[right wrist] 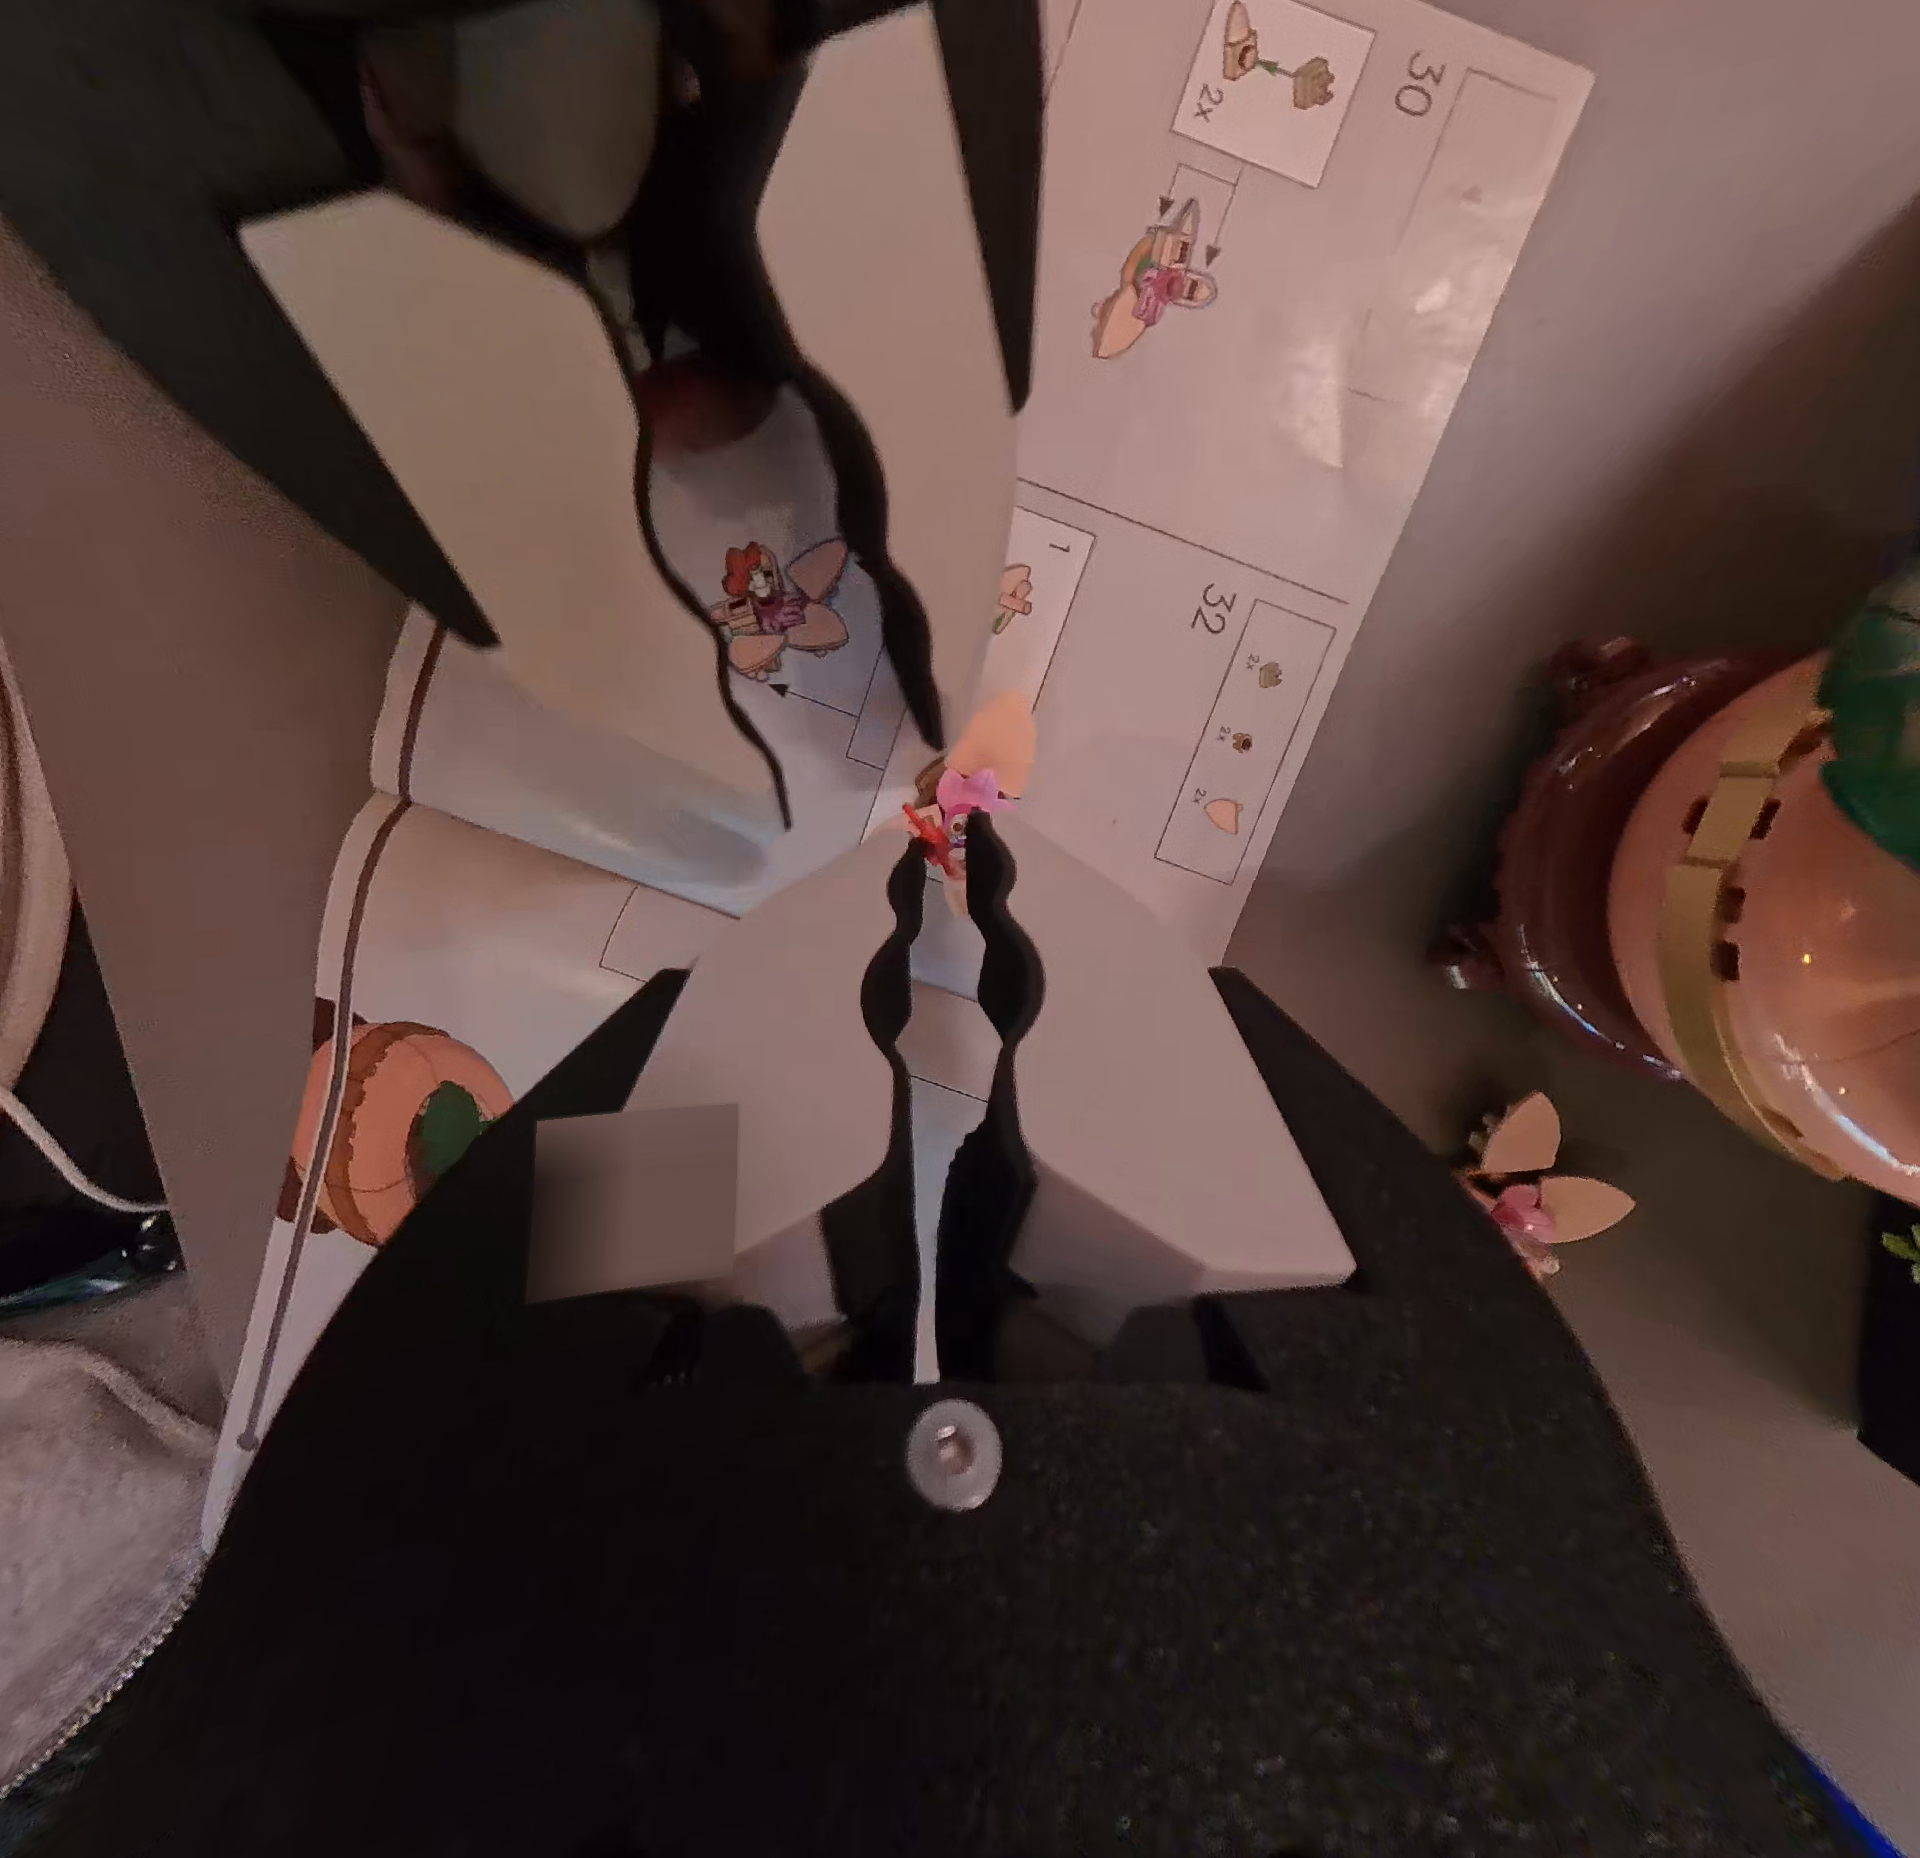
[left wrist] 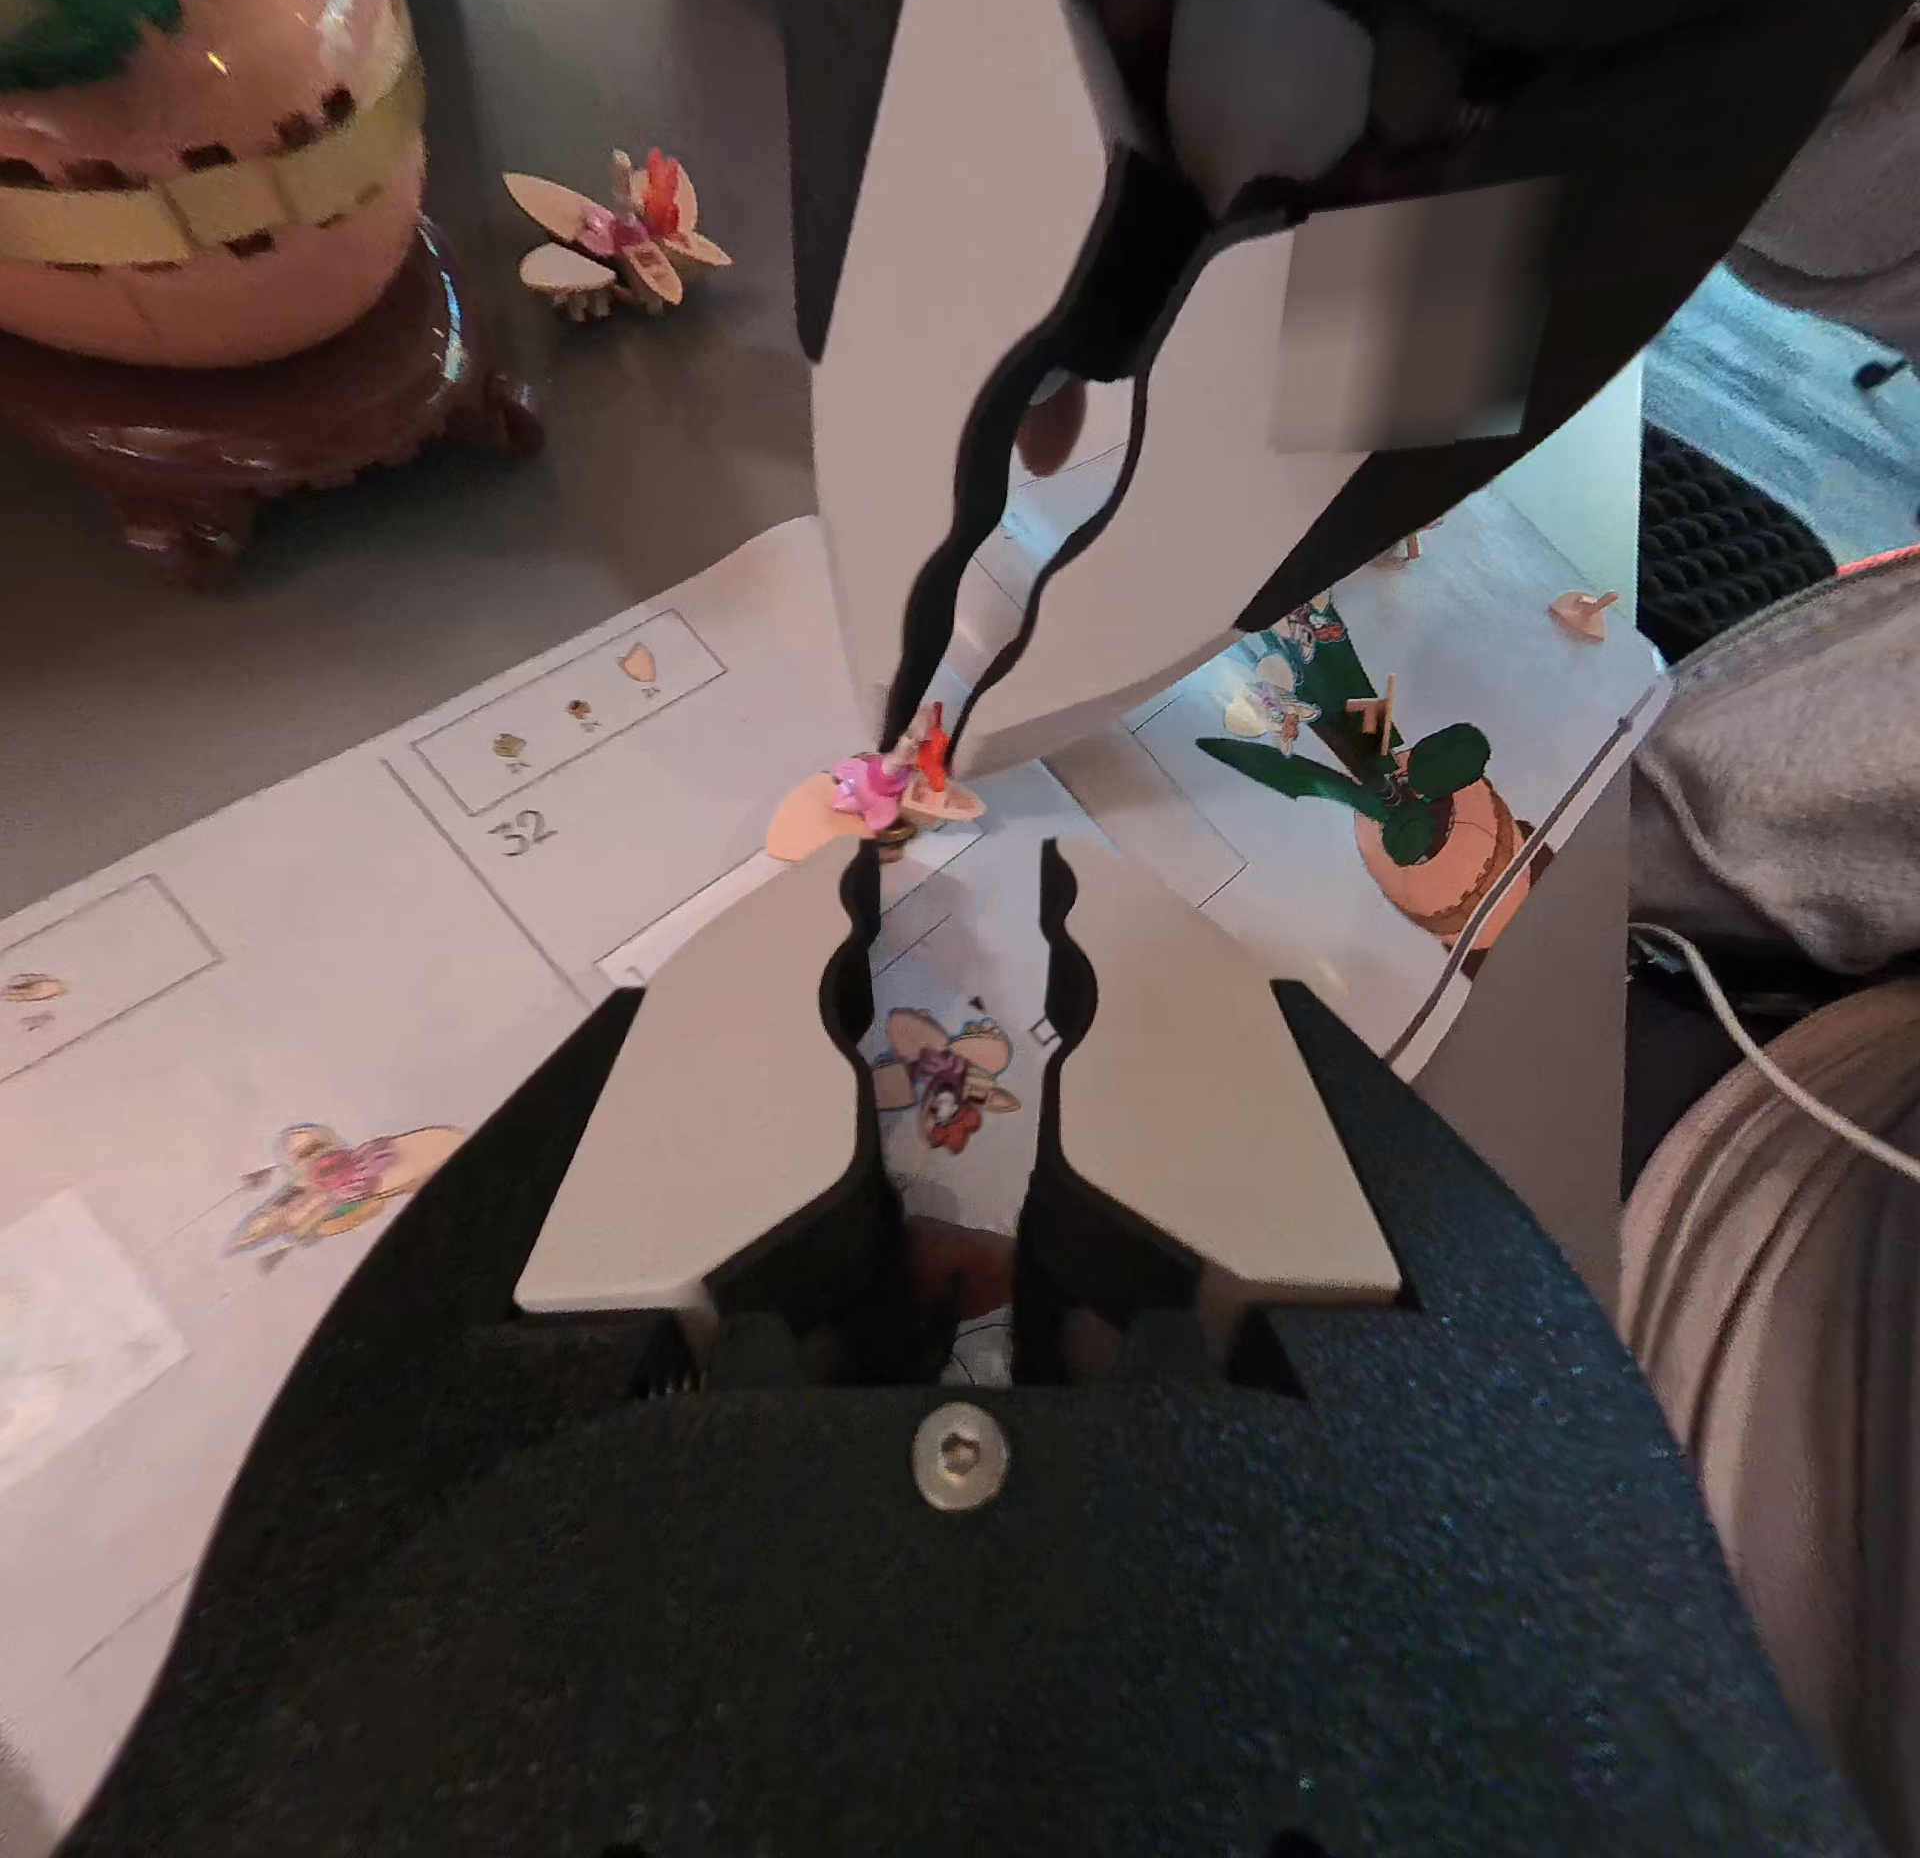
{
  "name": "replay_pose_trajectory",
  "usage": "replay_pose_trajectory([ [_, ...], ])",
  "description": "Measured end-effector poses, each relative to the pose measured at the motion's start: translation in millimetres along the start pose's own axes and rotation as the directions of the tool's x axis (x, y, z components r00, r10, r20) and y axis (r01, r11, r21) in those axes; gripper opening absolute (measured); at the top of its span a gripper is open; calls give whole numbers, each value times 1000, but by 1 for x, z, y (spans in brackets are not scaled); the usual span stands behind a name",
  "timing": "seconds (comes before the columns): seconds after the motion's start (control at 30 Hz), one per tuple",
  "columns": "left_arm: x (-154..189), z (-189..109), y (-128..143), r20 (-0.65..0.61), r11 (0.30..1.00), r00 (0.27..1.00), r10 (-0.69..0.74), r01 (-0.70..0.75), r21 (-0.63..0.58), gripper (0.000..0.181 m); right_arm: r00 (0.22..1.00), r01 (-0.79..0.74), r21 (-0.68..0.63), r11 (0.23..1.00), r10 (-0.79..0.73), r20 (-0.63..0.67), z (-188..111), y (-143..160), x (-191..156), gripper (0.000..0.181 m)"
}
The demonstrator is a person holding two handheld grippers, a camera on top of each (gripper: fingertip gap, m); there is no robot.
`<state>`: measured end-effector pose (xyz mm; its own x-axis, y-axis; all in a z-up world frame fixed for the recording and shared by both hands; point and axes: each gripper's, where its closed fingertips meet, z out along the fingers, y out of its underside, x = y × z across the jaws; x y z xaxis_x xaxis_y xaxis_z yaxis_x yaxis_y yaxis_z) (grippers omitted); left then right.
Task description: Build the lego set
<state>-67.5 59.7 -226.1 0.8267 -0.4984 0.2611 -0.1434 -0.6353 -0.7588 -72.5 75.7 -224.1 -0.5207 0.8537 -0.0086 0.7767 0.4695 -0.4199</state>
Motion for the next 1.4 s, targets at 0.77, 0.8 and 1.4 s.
replay_pose_trajectory([
  [0.77,-20,1,-10,39,901,900,434,-434,-2,15,984,141,-41,989,-136,112,0,1,0,7],
  [0.8,-20,2,-8,31,899,899,438,-438,-9,14,984,140,-40,989,-135,115,0,1,0,7],
  [1.4,-17,3,-7,-4,885,885,465,-465,-2,16,981,118,-76,990,-105,163,-1,7,3,12],
])
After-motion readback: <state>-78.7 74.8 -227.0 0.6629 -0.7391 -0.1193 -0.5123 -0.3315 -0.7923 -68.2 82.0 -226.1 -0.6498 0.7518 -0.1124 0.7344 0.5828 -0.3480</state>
